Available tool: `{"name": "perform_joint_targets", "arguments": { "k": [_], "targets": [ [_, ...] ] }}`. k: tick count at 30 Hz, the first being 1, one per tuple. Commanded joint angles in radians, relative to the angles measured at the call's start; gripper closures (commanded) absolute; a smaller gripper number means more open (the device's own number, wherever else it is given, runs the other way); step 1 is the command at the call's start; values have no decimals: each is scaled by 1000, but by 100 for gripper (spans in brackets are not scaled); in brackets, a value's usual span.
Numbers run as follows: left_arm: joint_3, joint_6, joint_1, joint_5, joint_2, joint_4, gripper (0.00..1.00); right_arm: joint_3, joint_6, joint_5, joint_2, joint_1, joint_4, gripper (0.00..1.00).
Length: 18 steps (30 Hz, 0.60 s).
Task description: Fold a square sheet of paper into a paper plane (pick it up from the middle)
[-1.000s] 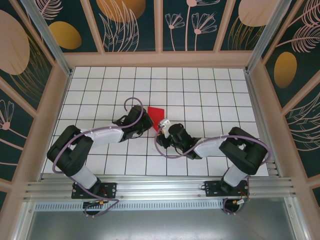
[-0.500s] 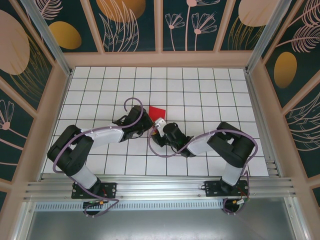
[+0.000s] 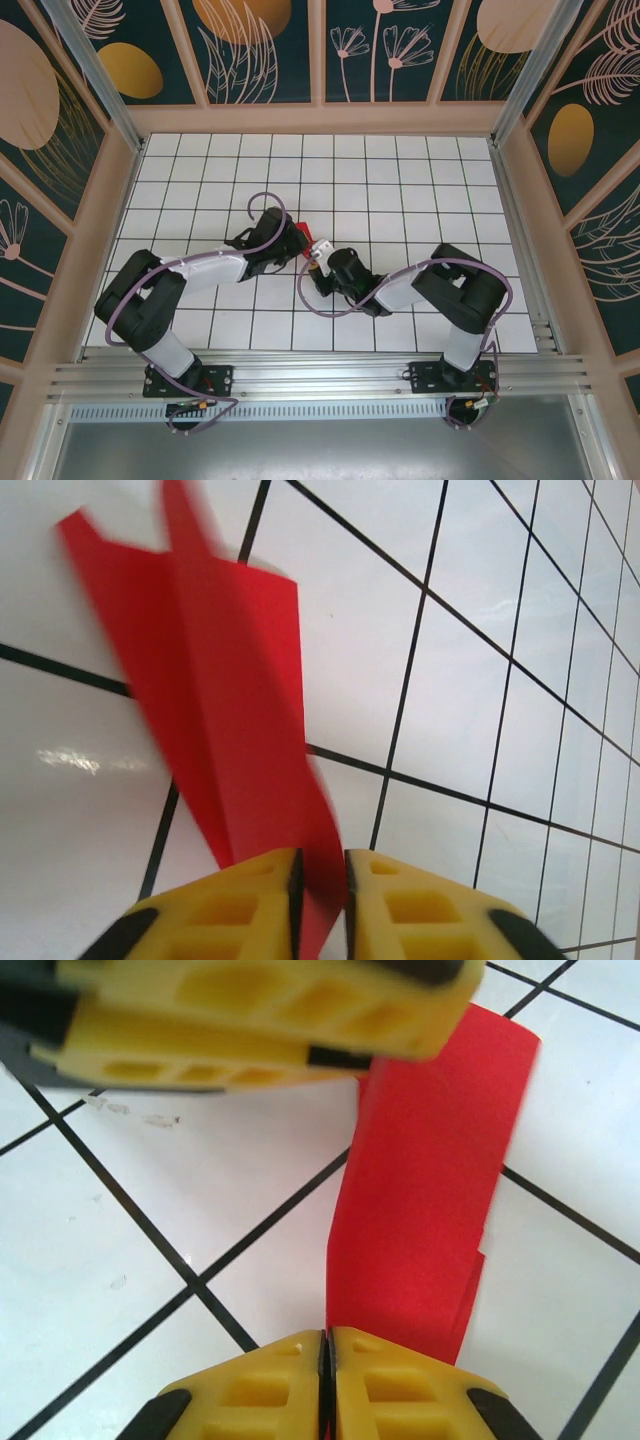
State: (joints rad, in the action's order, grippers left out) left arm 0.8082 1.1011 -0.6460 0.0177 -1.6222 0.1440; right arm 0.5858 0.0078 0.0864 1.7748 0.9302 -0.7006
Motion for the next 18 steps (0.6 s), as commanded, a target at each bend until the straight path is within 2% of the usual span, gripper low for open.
{"name": "perform_joint_targets", "arguments": {
  "k": [1,8,12,18],
  "targets": [
    [17,-19,24,12,-7,-11,73,-29,-8,-20,-40,-11,-29,91],
    [11,-27,47,71,-22,12,68,-47,-25,-47,-64,-22,-33,91],
    [6,-27,47,96,-29,22,69,-37,-32,-66,-69,-29,-28,90],
    [-3,-18,47,113,-27,35,79,-16,-43,-67,-59,-37,-15,89]
  ]
}}
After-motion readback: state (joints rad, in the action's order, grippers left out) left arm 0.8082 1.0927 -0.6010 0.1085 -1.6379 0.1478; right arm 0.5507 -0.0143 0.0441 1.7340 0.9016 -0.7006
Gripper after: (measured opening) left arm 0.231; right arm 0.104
